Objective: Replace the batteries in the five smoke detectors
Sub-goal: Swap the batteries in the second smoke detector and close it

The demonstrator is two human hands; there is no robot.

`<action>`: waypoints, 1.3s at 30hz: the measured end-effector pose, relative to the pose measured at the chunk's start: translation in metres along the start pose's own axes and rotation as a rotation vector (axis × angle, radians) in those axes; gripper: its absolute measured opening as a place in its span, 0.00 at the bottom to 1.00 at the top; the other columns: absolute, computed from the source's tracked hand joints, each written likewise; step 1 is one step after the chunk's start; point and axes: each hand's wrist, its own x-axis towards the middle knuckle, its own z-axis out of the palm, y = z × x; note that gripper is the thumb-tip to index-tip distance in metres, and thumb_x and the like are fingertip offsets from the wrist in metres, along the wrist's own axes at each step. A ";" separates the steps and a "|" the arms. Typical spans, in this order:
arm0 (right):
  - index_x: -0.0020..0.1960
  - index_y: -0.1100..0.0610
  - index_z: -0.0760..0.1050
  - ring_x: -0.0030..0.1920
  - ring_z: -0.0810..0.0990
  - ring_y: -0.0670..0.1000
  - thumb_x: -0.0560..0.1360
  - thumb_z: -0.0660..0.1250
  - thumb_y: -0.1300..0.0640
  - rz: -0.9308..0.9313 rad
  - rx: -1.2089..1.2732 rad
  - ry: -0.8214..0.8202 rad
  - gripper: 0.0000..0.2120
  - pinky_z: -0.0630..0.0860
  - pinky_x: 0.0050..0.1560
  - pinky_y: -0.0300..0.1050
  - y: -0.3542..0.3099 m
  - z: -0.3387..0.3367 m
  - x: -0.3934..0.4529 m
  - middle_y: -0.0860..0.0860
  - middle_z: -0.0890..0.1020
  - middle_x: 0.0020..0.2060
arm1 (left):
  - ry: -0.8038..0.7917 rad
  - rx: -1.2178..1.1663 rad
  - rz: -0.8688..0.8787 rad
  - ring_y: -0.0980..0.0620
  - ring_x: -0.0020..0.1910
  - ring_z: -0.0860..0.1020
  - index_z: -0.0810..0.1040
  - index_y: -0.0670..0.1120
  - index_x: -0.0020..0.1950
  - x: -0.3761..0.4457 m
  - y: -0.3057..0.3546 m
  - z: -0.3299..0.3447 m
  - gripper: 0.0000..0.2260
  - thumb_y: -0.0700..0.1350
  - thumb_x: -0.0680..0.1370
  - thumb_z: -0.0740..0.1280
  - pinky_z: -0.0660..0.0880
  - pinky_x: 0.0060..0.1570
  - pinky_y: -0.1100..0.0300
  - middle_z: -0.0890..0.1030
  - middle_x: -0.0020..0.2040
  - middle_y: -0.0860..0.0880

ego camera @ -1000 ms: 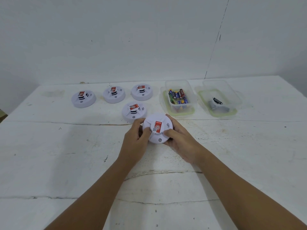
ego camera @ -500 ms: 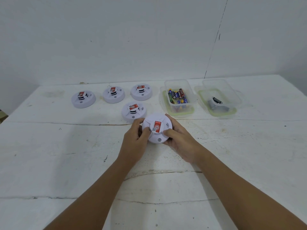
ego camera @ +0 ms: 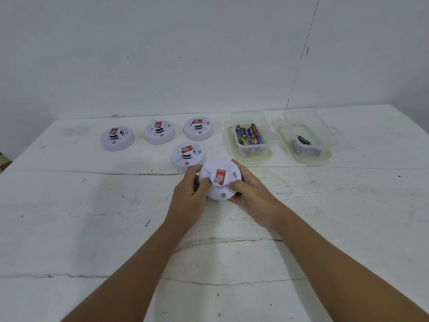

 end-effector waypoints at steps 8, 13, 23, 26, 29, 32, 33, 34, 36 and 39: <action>0.71 0.47 0.73 0.65 0.82 0.54 0.83 0.54 0.72 -0.008 -0.017 0.002 0.27 0.80 0.66 0.52 0.000 0.000 -0.001 0.50 0.84 0.64 | -0.001 0.005 -0.003 0.61 0.41 0.79 0.76 0.51 0.64 -0.001 0.001 0.000 0.10 0.44 0.84 0.62 0.74 0.35 0.68 0.83 0.48 0.53; 0.68 0.45 0.75 0.63 0.83 0.51 0.83 0.54 0.72 -0.018 -0.008 -0.011 0.27 0.80 0.63 0.48 -0.002 0.003 -0.003 0.47 0.85 0.62 | 0.003 -0.005 -0.002 0.63 0.38 0.77 0.77 0.51 0.63 -0.002 0.002 0.000 0.10 0.43 0.84 0.62 0.72 0.34 0.69 0.83 0.46 0.53; 0.81 0.37 0.56 0.64 0.81 0.48 0.77 0.72 0.60 -0.058 -0.207 0.158 0.40 0.80 0.66 0.53 0.011 0.002 -0.005 0.47 0.77 0.67 | 0.022 -0.086 -0.031 0.47 0.50 0.82 0.78 0.53 0.65 -0.001 -0.002 -0.003 0.12 0.44 0.83 0.64 0.81 0.50 0.44 0.85 0.51 0.51; 0.79 0.38 0.56 0.63 0.81 0.46 0.72 0.80 0.54 -0.223 -0.476 0.186 0.46 0.81 0.60 0.44 0.018 0.016 -0.013 0.44 0.75 0.67 | 0.036 -0.175 -0.075 0.51 0.54 0.84 0.79 0.53 0.65 -0.008 -0.004 -0.016 0.12 0.43 0.84 0.64 0.82 0.56 0.44 0.86 0.54 0.53; 0.78 0.44 0.60 0.67 0.76 0.45 0.70 0.83 0.51 -0.352 -0.549 0.176 0.45 0.79 0.61 0.40 0.025 0.038 -0.010 0.45 0.71 0.69 | 0.034 -0.277 -0.099 0.50 0.57 0.84 0.79 0.50 0.68 -0.016 -0.008 -0.040 0.13 0.42 0.85 0.62 0.82 0.57 0.46 0.86 0.57 0.52; 0.78 0.50 0.63 0.67 0.74 0.44 0.70 0.82 0.50 -0.423 -0.604 0.146 0.43 0.77 0.61 0.37 0.030 0.070 0.002 0.45 0.70 0.69 | 0.083 -0.323 -0.114 0.49 0.58 0.84 0.78 0.48 0.69 -0.019 -0.016 -0.072 0.13 0.43 0.86 0.61 0.83 0.53 0.52 0.86 0.59 0.50; 0.79 0.51 0.63 0.68 0.74 0.45 0.71 0.82 0.50 -0.445 -0.648 0.126 0.43 0.77 0.61 0.38 0.031 0.081 0.009 0.45 0.70 0.69 | 0.115 -0.321 -0.127 0.50 0.57 0.84 0.78 0.47 0.69 -0.018 -0.020 -0.085 0.13 0.43 0.86 0.61 0.83 0.51 0.55 0.86 0.58 0.50; 0.79 0.52 0.63 0.68 0.74 0.46 0.71 0.82 0.50 -0.465 -0.700 0.100 0.43 0.77 0.62 0.38 0.033 0.091 0.018 0.46 0.71 0.69 | 0.142 -0.314 -0.141 0.50 0.56 0.84 0.78 0.47 0.69 -0.018 -0.024 -0.097 0.13 0.44 0.86 0.61 0.83 0.50 0.56 0.86 0.57 0.50; 0.80 0.55 0.63 0.67 0.74 0.49 0.72 0.81 0.50 -0.484 -0.774 0.061 0.43 0.75 0.61 0.34 0.037 0.110 0.035 0.47 0.73 0.68 | 0.181 -0.304 -0.170 0.49 0.56 0.84 0.79 0.47 0.68 -0.015 -0.032 -0.121 0.12 0.45 0.86 0.62 0.83 0.51 0.55 0.86 0.57 0.48; 0.80 0.57 0.63 0.65 0.73 0.47 0.73 0.80 0.51 -0.473 -0.804 0.028 0.42 0.71 0.58 0.29 0.036 0.133 0.059 0.42 0.72 0.64 | 0.210 -0.286 -0.204 0.49 0.55 0.85 0.80 0.47 0.68 -0.003 -0.044 -0.149 0.12 0.45 0.85 0.64 0.83 0.53 0.54 0.86 0.57 0.47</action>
